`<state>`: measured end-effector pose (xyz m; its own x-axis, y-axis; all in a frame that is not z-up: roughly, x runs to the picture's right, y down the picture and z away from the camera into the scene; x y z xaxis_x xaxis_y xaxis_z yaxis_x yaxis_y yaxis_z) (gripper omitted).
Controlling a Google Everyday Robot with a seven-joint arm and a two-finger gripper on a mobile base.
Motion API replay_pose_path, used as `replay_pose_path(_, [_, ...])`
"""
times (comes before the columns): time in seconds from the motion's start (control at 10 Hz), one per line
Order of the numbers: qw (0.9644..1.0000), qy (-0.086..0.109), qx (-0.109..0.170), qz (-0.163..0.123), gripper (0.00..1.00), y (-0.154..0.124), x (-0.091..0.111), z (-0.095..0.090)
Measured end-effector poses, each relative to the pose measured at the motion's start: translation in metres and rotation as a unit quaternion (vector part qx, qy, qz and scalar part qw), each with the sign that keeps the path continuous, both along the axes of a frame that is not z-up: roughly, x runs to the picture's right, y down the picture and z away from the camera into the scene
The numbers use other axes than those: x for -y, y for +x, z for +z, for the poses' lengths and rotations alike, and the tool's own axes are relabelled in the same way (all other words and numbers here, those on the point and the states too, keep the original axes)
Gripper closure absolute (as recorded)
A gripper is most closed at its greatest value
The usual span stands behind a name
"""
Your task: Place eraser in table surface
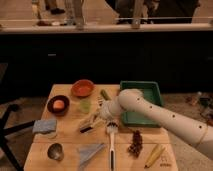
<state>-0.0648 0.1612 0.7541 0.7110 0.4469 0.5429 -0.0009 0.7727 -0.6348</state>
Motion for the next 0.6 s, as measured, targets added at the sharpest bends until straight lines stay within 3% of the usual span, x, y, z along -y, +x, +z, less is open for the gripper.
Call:
replay_pose_path(0.4, [0.9982,0.000,0.055,0.025,1.00,-0.024,-0.013,-0.001])
replay_pose_path(0.6, [0.9945,-0.002,0.092,0.050,1.00,-0.039,-0.016,-0.001])
